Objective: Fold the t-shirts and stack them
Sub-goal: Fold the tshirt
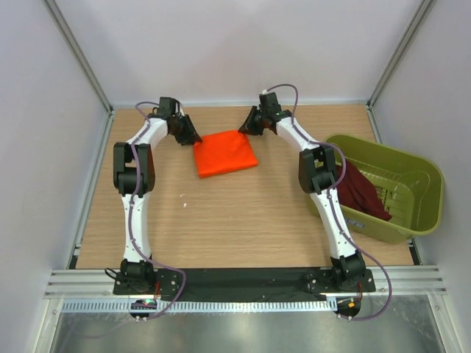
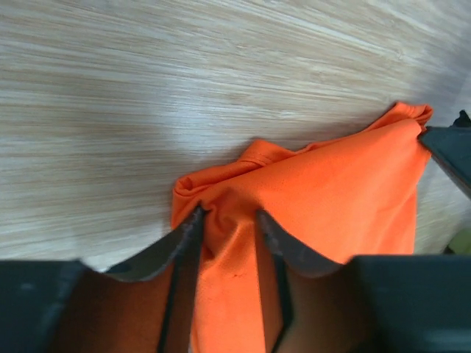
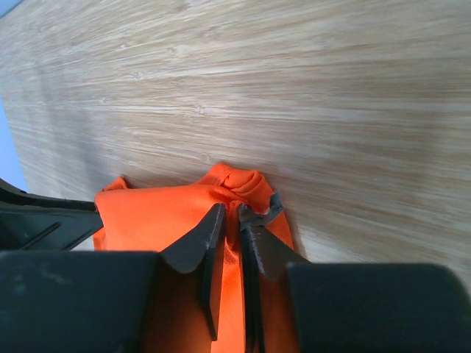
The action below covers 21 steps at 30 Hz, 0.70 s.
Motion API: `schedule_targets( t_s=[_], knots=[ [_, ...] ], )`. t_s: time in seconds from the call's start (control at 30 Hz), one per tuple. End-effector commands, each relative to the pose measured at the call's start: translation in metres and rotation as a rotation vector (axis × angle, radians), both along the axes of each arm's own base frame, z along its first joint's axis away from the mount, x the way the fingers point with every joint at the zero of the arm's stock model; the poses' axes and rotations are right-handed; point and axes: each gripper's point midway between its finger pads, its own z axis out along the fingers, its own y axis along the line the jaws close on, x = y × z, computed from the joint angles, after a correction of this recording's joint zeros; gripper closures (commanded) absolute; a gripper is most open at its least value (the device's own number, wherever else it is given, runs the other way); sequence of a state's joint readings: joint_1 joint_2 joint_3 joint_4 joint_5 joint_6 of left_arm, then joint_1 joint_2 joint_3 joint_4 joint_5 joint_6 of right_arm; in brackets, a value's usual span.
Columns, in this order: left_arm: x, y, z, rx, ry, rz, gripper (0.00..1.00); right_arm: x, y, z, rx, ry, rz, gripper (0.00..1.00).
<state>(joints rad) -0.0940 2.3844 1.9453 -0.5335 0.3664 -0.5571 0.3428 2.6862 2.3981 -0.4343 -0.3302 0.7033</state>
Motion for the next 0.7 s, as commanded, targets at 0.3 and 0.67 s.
schedule_targets(
  t_s=[0.3, 0.67],
  knots=[
    [0.012, 0.021, 0.123, 0.096, -0.202, 0.03, 0.36, 0.009, -0.032, 0.082, -0.107, -0.114, -0.028, 0.52],
    [-0.042, -0.044, 0.137, -0.018, -0.164, -0.162, 0.63, -0.035, -0.048, 0.134, -0.171, -0.066, -0.015, 0.44]
  ],
)
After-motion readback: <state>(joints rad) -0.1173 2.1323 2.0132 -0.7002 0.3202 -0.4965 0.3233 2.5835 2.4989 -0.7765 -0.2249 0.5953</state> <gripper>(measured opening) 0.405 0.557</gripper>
